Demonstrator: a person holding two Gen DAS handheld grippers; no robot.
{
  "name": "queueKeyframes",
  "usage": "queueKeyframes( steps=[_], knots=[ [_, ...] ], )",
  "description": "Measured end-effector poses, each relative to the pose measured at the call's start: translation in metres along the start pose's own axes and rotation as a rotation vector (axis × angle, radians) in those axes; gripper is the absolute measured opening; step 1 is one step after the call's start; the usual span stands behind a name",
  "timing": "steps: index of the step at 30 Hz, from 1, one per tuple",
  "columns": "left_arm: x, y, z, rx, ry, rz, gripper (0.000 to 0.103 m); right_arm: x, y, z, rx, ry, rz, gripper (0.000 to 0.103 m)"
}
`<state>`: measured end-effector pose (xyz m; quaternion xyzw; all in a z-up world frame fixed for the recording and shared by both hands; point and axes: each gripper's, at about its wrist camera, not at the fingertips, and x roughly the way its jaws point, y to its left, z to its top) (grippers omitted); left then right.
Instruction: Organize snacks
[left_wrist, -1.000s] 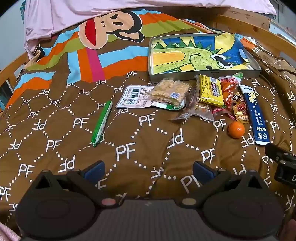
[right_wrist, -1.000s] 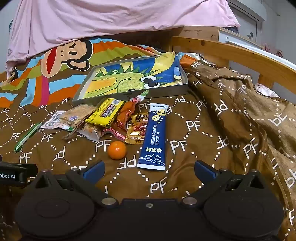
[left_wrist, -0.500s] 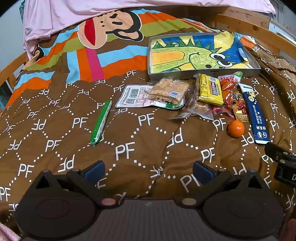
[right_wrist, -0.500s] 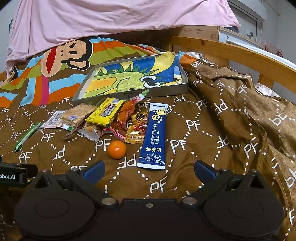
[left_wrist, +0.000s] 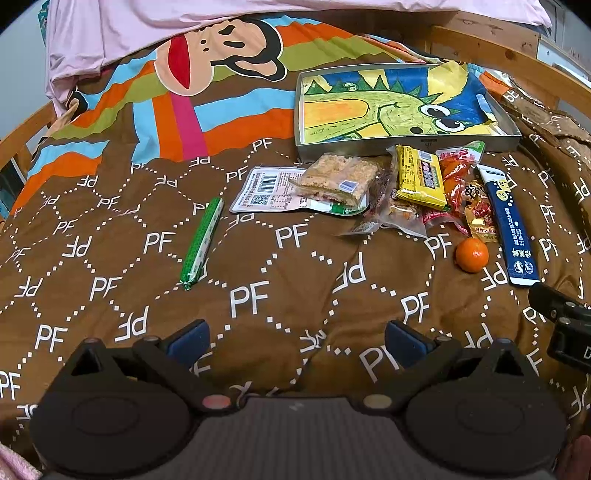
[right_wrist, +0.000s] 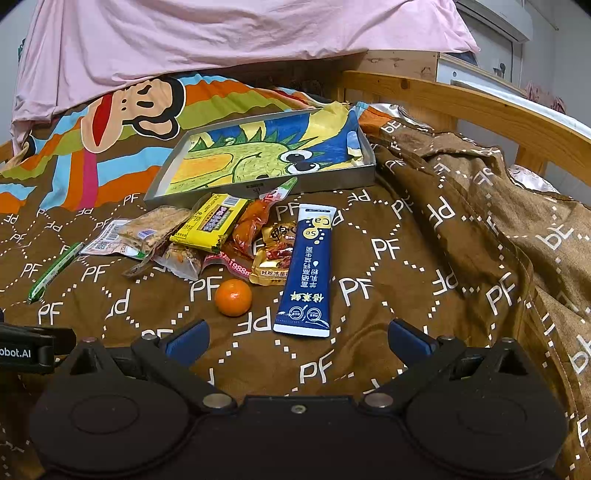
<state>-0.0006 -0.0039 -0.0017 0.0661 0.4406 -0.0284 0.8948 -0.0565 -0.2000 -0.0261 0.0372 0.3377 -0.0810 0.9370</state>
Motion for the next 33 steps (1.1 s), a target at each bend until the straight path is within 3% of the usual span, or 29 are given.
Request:
queueKeyframes(
  steps=[33],
  knots=[
    [0.0039,-0.001,-0.0069,0.0,0.0,0.007,0.103,0.0007,-0.0001,-0.0002,0.001,0.003,0.001,0.102]
  ],
)
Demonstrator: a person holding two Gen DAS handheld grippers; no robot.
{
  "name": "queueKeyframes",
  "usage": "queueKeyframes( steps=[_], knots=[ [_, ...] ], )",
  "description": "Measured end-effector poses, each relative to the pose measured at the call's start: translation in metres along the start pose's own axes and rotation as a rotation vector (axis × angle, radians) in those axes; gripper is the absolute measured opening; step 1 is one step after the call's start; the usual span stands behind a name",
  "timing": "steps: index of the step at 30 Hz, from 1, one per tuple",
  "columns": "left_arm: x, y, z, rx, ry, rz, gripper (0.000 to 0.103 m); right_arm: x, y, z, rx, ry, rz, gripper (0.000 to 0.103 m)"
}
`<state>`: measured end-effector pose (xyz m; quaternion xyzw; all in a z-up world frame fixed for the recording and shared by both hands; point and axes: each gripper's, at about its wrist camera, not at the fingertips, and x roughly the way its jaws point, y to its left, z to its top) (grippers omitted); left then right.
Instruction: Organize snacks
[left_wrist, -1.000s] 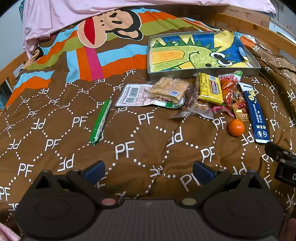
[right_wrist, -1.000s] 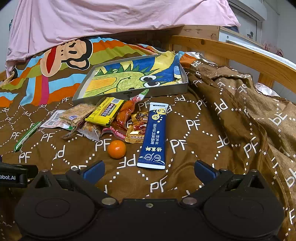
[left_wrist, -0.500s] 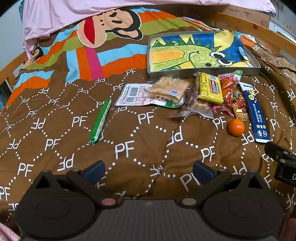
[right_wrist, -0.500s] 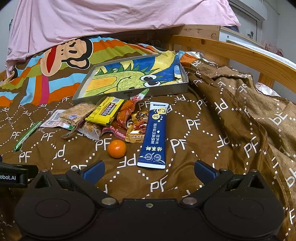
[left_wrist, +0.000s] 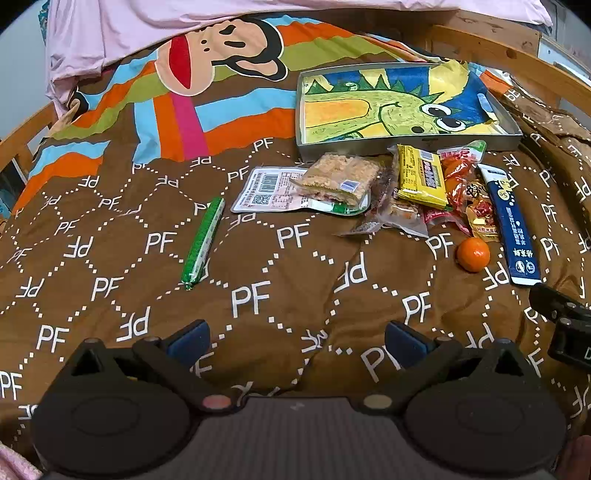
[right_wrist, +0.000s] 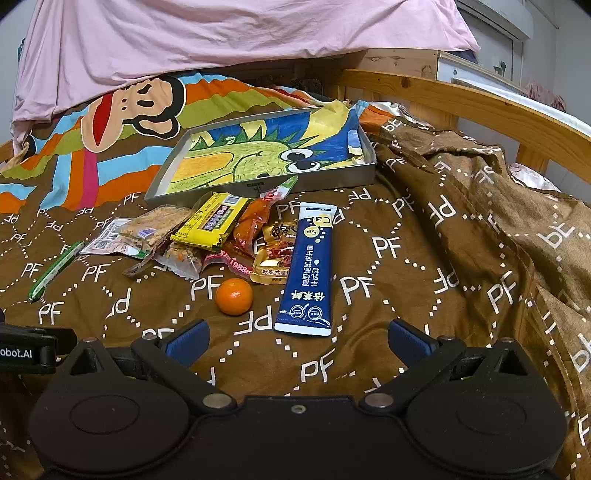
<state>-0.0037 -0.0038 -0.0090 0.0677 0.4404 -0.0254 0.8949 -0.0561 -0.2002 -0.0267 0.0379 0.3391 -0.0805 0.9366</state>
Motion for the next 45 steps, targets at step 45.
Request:
queueKeyframes(
  steps=[45],
  knots=[
    [-0.073,0.04,0.063,-0.103,-0.22,-0.064,0.103,-0.056,0.028,0.07,-0.084,-0.106,-0.031,0.102]
  ],
)
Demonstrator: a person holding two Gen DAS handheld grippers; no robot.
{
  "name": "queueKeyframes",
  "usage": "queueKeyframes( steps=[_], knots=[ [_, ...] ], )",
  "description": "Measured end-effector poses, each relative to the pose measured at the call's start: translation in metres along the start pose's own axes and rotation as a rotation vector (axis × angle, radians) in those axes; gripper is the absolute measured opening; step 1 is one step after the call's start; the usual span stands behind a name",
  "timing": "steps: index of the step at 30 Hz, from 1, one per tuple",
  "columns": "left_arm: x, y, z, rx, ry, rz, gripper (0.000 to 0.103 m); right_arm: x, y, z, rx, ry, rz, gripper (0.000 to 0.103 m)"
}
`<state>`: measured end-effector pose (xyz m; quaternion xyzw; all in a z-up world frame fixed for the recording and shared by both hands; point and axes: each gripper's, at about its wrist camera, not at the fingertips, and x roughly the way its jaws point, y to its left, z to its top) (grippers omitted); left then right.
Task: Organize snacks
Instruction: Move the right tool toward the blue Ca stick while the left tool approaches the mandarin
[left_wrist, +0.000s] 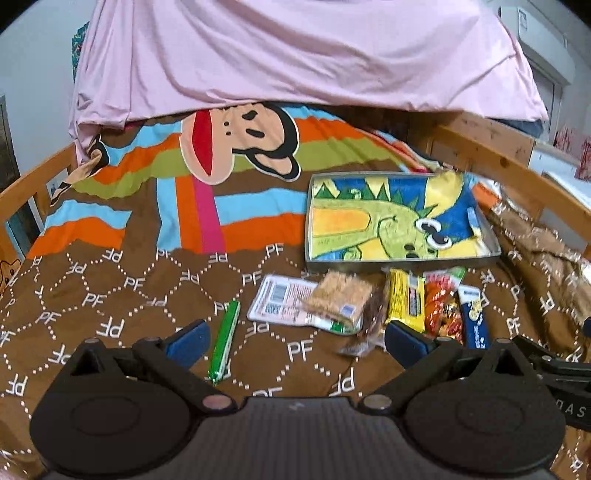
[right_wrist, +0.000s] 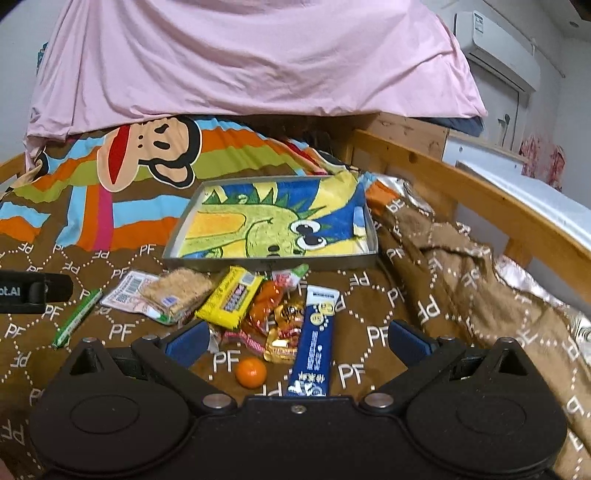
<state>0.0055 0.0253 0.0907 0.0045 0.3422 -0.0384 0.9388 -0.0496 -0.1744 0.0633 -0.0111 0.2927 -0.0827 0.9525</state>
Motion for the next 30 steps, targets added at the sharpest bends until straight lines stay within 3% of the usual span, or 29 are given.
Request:
queueKeyframes(
  steps=[8,18,24,30],
  knots=[
    [0.0,0.007,0.028,0.013,-0.009,0.0,0.103,-0.003,-0.001,0.032,0.005,0.005,0.021,0.102],
    [0.042,0.001,0.058,0.063,0.006,-0.024,0.103,0.024,0.005,0.046,-0.076,-0.05,0.038,0.102],
    [0.081,-0.016,0.051,0.101,-0.018,-0.068,0.103,0.053,-0.005,0.04,-0.169,-0.059,0.074,0.102],
    [0.118,-0.031,0.025,0.144,0.034,-0.149,0.103,0.082,-0.025,0.028,-0.252,-0.038,0.089,0.102]
  ],
)
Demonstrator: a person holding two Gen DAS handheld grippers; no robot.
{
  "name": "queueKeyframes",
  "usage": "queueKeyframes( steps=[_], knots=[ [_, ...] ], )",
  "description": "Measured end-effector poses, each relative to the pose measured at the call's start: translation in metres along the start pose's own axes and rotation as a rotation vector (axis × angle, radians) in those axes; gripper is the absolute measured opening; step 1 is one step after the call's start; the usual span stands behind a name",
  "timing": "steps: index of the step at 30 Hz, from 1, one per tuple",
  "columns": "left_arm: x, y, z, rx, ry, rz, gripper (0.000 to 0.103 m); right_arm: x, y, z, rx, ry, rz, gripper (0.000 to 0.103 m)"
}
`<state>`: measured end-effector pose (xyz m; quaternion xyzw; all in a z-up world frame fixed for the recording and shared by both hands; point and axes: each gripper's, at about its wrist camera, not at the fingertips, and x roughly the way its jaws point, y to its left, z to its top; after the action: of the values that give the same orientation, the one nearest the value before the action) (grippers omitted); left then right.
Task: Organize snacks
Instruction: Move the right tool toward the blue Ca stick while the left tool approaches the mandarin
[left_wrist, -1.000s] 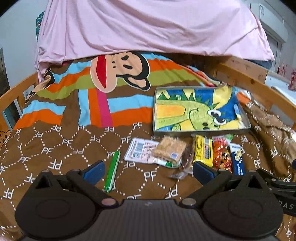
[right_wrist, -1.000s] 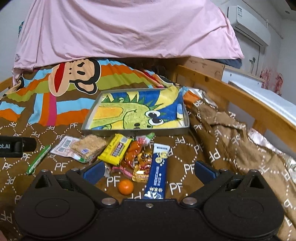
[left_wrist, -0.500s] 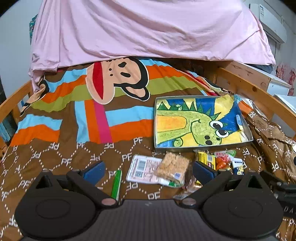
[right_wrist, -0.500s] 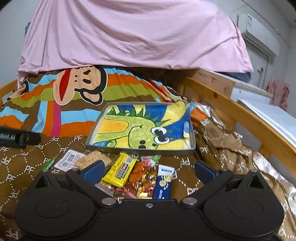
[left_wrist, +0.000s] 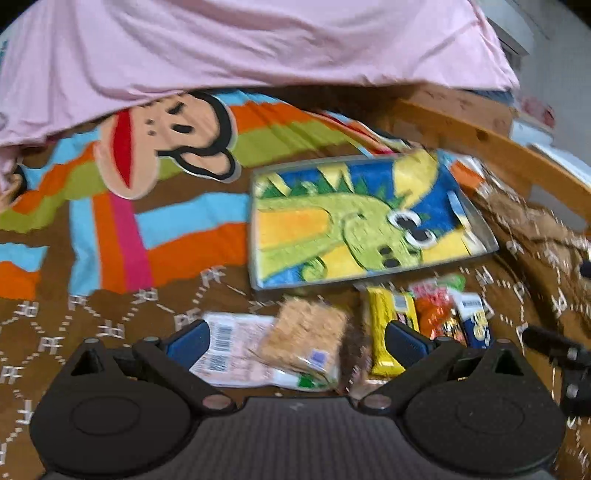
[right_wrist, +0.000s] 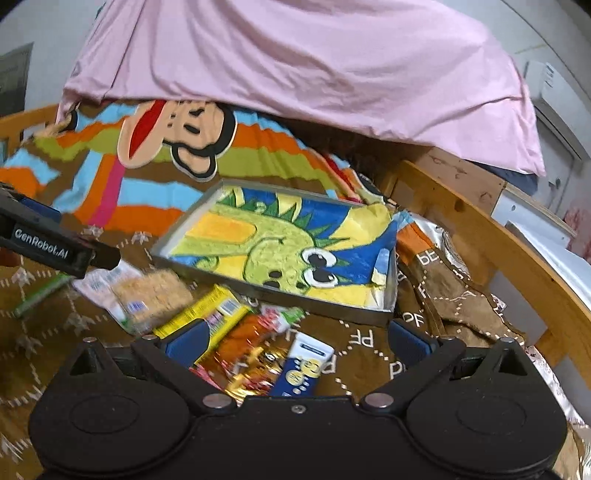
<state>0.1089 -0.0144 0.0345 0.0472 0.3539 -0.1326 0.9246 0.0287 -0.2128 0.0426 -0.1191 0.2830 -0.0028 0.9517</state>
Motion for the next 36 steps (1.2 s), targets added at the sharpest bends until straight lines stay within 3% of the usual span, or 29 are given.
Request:
queueKeyframes(
  steps=[10,17,21,36],
  knots=[
    [0.022,-0.024,-0.035,0.091,0.035,-0.139,0.103,0.024,-0.01,-0.036,0.002,0.122,0.042,0.102],
    [0.026,-0.062,-0.065,0.329,0.038,-0.208,0.103,0.04,-0.015,-0.042,0.055,0.181,0.045,0.102],
    [0.028,-0.079,-0.075,0.409,0.026,-0.221,0.103,0.043,-0.016,-0.043,0.07,0.193,0.044,0.102],
    [0.046,-0.098,-0.087,0.483,0.053,-0.175,0.103,0.057,-0.024,-0.051,0.159,0.268,0.052,0.102]
  ],
)
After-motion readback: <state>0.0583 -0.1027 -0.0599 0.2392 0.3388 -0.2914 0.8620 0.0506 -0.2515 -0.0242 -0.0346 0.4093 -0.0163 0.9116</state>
